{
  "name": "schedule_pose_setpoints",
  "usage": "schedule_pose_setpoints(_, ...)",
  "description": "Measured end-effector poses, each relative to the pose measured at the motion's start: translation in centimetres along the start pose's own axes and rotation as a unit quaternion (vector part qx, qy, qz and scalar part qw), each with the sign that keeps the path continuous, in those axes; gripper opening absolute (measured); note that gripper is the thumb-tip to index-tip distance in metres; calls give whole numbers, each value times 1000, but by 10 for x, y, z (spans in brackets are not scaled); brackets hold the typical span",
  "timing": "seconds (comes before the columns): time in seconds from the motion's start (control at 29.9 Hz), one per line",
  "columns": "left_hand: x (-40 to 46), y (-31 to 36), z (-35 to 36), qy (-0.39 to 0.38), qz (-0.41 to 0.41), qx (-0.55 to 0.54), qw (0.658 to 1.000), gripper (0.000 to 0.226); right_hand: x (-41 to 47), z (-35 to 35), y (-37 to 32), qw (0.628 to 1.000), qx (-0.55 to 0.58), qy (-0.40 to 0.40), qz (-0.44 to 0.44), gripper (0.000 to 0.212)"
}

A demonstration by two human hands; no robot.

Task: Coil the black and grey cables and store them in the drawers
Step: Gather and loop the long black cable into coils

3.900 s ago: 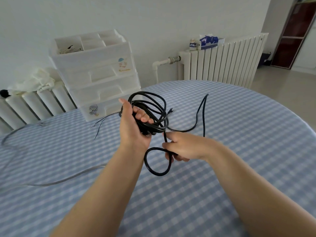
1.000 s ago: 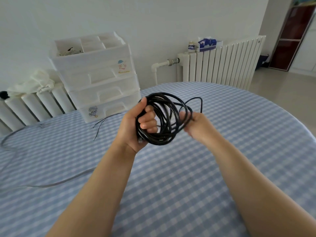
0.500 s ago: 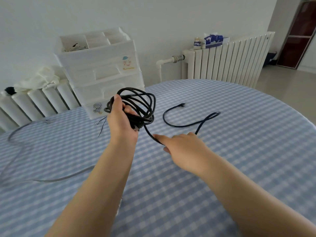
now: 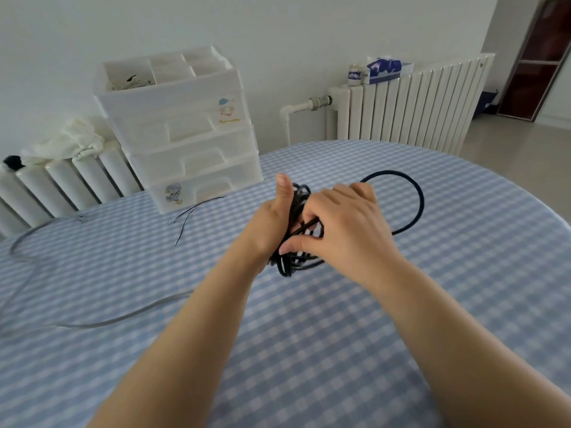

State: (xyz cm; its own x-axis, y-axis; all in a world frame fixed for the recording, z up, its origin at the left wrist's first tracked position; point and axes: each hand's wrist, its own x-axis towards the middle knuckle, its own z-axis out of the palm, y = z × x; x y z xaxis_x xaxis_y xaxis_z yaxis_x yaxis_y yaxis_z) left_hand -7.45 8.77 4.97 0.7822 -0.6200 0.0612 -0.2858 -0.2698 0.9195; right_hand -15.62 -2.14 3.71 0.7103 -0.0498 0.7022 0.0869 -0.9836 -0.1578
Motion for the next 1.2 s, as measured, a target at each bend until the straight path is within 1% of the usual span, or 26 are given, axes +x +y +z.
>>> schedule_pose_setpoints(0.07, -6, 2, 3, -77, 15, -1, 997, 91, 0, -7, 2, 998, 26, -35, 45, 56)
schedule_pose_setpoints(0.17, -6, -2, 1, -143, 15, 0, 990, 94, 0, -11, 2, 985, 93, -90, 110, 51)
schedule_pose_setpoints(0.23, -4, -5, -1, -172, 10, -5, 985, 96, 1, -9, 2, 977, 140, -102, 124, 48)
schedule_pose_setpoints(0.3, -4, -2, -1, -189, -2, -20, 982, 89, 2, -8, 6, 961, 208, -104, 148, 45)
schedule_pose_setpoints(0.4, -7, 1, 0, -224, 12, -58, 973, 79, 2, -10, 10, 930, 291, -123, 189, 37)
schedule_pose_setpoints(0.5, -5, -4, -4, -283, 25, -79, 956, 71, 1, -12, 19, 935, 277, -101, 199, 41)
schedule_pose_setpoints(0.53, -3, -5, -6, -299, 19, -86, 950, 79, 1, -12, 23, 937, 265, -99, 207, 44)
schedule_pose_setpoints(0.57, -1, -6, -9, -311, 14, -86, 947, 78, 2, -13, 27, 936, 258, -100, 216, 48)
schedule_pose_setpoints(0.67, 1, -7, -14, -320, 3, -75, 945, 42, 3, -15, 41, 935, 257, -101, 223, 57)
schedule_pose_setpoints(0.7, 2, -8, -15, -316, -12, -100, 944, 34, 3, -16, 45, 935, 260, -98, 222, 56)
schedule_pose_setpoints(0.77, 3, -12, -18, -318, -35, -170, 932, 26, 2, -16, 49, 939, 251, -89, 220, 53)
schedule_pose_setpoints(0.87, 5, -17, -26, -344, -44, -268, 899, 31, 0, -17, 56, 949, 205, -79, 228, 46)
schedule_pose_setpoints(0.94, 7, -20, -33, -366, -38, -357, 859, 30, 0, -19, 68, 948, 192, -56, 247, 33)
schedule_pose_setpoints(1.0, 12, -21, -39, -379, -20, -443, 812, 25, 0, -19, 78, 930, 230, -30, 287, 19)
schedule_pose_setpoints(1.04, 13, -20, -39, -375, -14, -474, 796, 24, 0, -17, 80, 919, 250, -28, 304, 19)
schedule_pose_setpoints(1.14, 18, -22, -37, -334, -8, -540, 773, 25, 3, -1, 65, 899, 300, -52, 315, 17)
schedule_pose_setpoints(1.2, 18, -21, -35, -294, -7, -594, 749, 25, 2, 8, 50, 891, 324, -53, 314, 29)
